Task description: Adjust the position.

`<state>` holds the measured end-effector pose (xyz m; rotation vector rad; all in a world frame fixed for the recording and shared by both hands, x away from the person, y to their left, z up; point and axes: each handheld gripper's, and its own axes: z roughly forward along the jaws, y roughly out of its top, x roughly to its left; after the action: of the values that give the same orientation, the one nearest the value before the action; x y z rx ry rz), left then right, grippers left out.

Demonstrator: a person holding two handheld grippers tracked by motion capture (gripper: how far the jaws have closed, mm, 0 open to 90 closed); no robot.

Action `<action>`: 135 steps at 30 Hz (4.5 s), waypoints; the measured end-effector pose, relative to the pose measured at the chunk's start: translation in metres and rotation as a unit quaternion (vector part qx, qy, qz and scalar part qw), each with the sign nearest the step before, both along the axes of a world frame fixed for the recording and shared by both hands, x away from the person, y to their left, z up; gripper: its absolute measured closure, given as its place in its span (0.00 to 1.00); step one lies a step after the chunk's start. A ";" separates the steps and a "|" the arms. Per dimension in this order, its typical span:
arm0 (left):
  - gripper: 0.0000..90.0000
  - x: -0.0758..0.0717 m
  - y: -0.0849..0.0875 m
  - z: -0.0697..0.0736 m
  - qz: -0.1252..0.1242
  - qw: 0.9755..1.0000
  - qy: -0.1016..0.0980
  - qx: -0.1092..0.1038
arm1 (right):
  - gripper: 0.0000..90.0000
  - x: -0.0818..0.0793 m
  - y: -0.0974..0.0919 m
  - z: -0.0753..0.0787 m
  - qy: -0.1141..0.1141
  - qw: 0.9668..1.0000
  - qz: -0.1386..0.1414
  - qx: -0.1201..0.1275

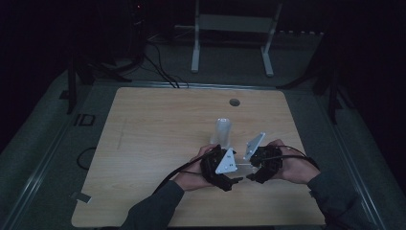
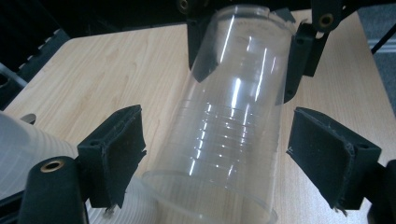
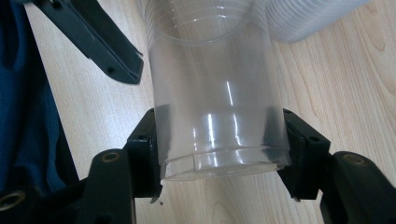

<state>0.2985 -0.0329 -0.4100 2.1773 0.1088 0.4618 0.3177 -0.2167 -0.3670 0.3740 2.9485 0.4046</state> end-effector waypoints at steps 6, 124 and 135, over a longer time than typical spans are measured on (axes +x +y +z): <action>0.27 0.004 0.007 0.006 0.004 1.000 0.008 -0.023 | 0.46 0.001 -0.008 -0.003 -0.004 1.000 -0.013 0.005; 0.34 0.020 0.017 0.011 0.057 0.991 0.072 -0.093 | 0.46 -0.026 -0.049 -0.008 -0.229 0.890 -0.255 0.301; 0.34 0.021 0.018 0.014 0.066 0.989 0.081 -0.109 | 0.46 -0.027 -0.046 -0.011 -0.243 0.878 -0.266 0.316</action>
<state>0.3197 -0.0149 -0.3962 1.9952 0.3766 0.3296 0.2909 -0.2626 -0.3780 0.9565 2.0415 1.1688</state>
